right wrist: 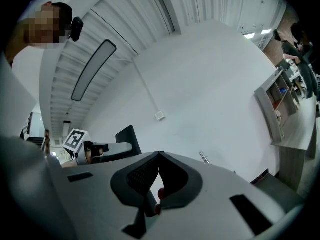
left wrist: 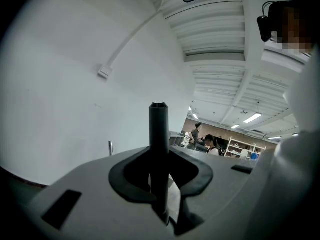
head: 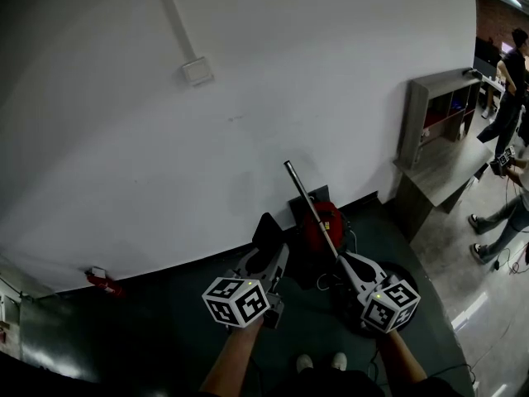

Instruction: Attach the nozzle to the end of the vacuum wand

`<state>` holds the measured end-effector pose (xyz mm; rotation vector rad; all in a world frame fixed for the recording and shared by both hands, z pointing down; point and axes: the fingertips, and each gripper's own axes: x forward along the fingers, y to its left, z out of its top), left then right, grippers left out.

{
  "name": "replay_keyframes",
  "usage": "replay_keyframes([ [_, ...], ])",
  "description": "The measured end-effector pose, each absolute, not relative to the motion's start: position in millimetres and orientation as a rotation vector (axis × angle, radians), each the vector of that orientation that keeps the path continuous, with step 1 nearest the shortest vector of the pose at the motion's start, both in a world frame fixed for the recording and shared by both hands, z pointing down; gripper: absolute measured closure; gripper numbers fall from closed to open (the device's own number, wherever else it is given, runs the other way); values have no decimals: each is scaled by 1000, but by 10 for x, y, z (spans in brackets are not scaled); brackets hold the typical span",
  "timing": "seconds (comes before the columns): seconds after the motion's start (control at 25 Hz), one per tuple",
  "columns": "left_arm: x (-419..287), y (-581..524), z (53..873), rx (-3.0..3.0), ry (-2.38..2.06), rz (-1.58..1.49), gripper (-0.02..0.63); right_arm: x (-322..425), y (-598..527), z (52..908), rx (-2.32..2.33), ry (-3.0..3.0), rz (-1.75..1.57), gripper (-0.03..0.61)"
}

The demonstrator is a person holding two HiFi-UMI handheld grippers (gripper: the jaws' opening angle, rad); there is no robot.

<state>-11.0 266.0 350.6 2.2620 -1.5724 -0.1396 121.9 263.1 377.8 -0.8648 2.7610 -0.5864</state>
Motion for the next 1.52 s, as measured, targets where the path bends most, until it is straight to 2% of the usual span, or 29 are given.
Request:
replay_keyframes([
  [0.92,-759,2748,3782,2298,-1422,-116,528,785,2764,3974,-991,2746,-632,560],
  [1.52,-896,1879,4097,2239,-1434,-87,528,637,1789,4229,-950,2775,-692,560],
])
